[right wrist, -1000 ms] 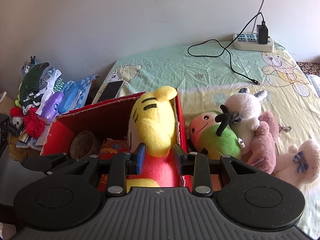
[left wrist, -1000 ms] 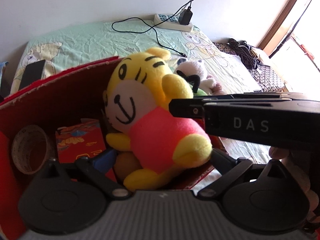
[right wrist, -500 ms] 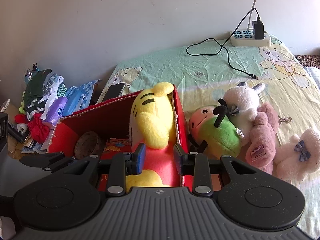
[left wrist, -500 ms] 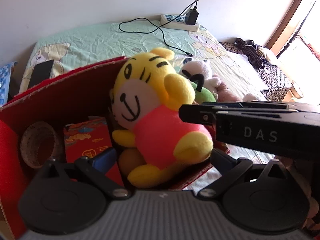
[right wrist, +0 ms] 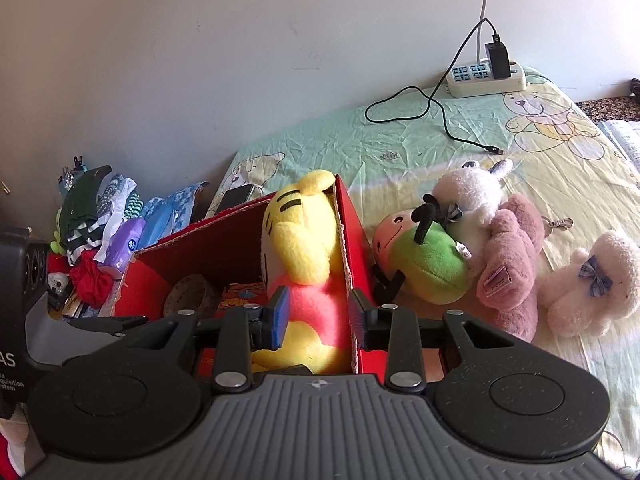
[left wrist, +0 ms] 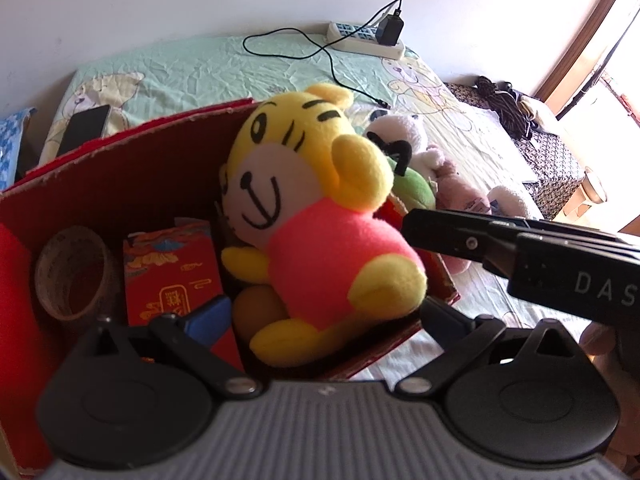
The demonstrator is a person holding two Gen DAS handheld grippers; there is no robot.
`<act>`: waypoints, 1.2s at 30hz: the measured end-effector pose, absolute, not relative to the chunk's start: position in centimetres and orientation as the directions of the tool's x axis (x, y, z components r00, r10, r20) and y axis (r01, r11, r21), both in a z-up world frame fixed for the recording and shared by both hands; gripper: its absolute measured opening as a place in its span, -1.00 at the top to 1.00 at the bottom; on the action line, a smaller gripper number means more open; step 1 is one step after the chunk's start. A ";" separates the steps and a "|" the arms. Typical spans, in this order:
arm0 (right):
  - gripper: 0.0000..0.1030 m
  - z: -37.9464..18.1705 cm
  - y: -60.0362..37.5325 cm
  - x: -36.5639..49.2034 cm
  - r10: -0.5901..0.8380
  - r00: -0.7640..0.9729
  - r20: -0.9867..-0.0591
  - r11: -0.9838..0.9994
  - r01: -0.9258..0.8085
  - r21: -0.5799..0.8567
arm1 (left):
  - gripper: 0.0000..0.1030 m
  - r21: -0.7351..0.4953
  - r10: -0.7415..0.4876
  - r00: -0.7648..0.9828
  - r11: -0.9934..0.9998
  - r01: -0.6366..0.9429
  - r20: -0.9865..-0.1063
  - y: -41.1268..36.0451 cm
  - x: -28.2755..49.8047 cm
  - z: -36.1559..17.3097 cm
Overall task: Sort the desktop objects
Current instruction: 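Lower the tiger plush into the red box with both grippers, then open both grippers to release the tiger plush and withdraw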
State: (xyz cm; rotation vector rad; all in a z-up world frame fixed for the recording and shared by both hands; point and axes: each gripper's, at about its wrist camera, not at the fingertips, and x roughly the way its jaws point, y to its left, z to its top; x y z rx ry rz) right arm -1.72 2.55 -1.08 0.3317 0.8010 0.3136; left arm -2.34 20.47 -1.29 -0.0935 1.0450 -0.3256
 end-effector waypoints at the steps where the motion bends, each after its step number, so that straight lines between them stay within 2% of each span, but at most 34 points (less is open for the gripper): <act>1: 0.32 -1.2 2.3 -1.8 0.399 0.656 -0.640 0.900 -0.149 0.409 | -0.95 -0.228 -0.305 0.463 0.949 0.217 -0.832 20.4 -2.5 -1.2; 13: 0.33 -1.4 -1.7 -3.4 0.508 0.631 -0.586 0.838 -0.206 0.505 | -0.95 -0.185 -0.226 0.526 0.974 0.129 -0.820 19.7 -4.5 0.9; 22: 0.33 -1.6 -7.1 -3.8 0.538 0.623 -0.568 0.819 -0.225 0.528 | -0.95 -0.169 -0.176 0.577 0.983 0.067 -0.797 17.1 -5.3 3.0; 26: 0.33 -2.4 -9.8 -3.3 0.528 0.620 -0.580 0.821 -0.199 0.535 | -0.95 -0.188 -0.192 0.599 0.980 0.069 -0.778 15.4 -5.0 3.8; 36: 0.33 -3.1 -14.3 0.5 0.564 0.583 -0.585 0.804 -0.225 0.551 | -0.95 -0.301 -0.329 0.622 0.941 0.154 -0.710 9.2 -3.8 3.5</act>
